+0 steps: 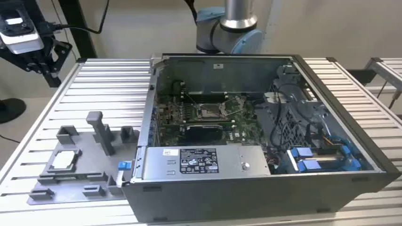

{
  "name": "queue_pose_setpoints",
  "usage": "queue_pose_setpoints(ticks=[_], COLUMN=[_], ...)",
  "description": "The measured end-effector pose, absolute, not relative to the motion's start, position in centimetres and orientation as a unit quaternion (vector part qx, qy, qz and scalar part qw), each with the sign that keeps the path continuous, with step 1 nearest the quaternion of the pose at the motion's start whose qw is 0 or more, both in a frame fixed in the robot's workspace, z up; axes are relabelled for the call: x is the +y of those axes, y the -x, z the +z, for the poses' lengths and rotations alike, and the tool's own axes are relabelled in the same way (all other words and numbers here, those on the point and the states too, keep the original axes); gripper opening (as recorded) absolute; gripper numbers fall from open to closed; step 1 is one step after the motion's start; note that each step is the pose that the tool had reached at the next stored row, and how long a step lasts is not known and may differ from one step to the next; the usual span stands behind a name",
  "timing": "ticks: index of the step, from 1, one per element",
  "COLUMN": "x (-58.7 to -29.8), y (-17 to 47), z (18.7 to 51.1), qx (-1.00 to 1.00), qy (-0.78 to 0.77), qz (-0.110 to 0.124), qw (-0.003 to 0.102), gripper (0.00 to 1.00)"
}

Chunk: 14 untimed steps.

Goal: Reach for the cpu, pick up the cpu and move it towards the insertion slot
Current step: 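Reach for the cpu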

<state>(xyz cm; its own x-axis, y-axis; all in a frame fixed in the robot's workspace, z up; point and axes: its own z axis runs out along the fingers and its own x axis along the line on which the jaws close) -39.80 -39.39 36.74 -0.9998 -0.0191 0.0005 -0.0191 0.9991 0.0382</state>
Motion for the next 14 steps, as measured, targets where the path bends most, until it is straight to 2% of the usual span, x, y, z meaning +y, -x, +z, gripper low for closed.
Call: queue_pose_setpoints(ticks=[14], x=[-39.39], y=[39.8], z=[36.75], qx=[-1.0], qy=[-0.01], qz=[-0.019], qw=[0.0], gripper=[0.0])
